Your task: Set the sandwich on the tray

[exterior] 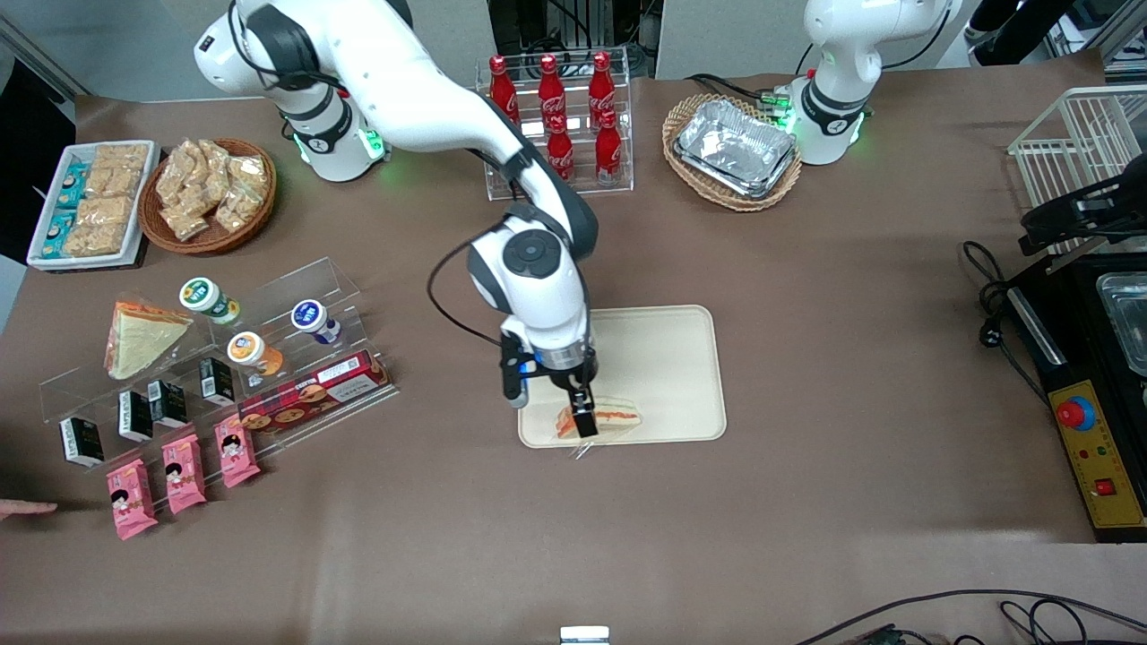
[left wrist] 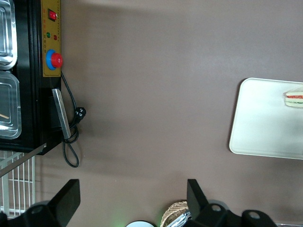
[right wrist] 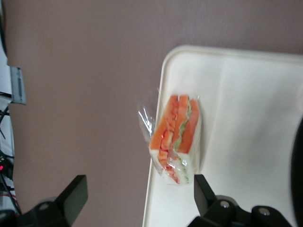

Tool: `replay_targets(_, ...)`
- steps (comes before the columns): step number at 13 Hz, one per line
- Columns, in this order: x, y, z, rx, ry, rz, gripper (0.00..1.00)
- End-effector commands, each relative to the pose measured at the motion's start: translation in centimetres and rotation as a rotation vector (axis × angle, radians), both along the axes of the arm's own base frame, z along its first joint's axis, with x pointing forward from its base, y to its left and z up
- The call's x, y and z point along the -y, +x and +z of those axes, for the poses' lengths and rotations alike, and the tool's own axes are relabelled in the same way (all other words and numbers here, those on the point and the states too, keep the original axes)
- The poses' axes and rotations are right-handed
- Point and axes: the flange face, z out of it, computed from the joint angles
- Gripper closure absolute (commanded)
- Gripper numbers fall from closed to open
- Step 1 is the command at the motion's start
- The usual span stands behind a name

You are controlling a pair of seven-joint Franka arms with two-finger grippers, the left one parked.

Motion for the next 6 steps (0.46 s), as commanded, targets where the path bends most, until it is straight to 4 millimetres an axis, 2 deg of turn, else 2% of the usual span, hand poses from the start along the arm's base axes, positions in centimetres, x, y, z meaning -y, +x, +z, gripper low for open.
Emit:
replay_targets(1,4.9,-0.2,7.2,-0.099,-0.068,0.164,0.0)
replay_targets(4,12.7,1.3,13.6,-0.183,-0.114,0.293,0.0)
replay_targets(6,18.6,2.0,17.0,-0.235,-0.131,0.379,0.0)
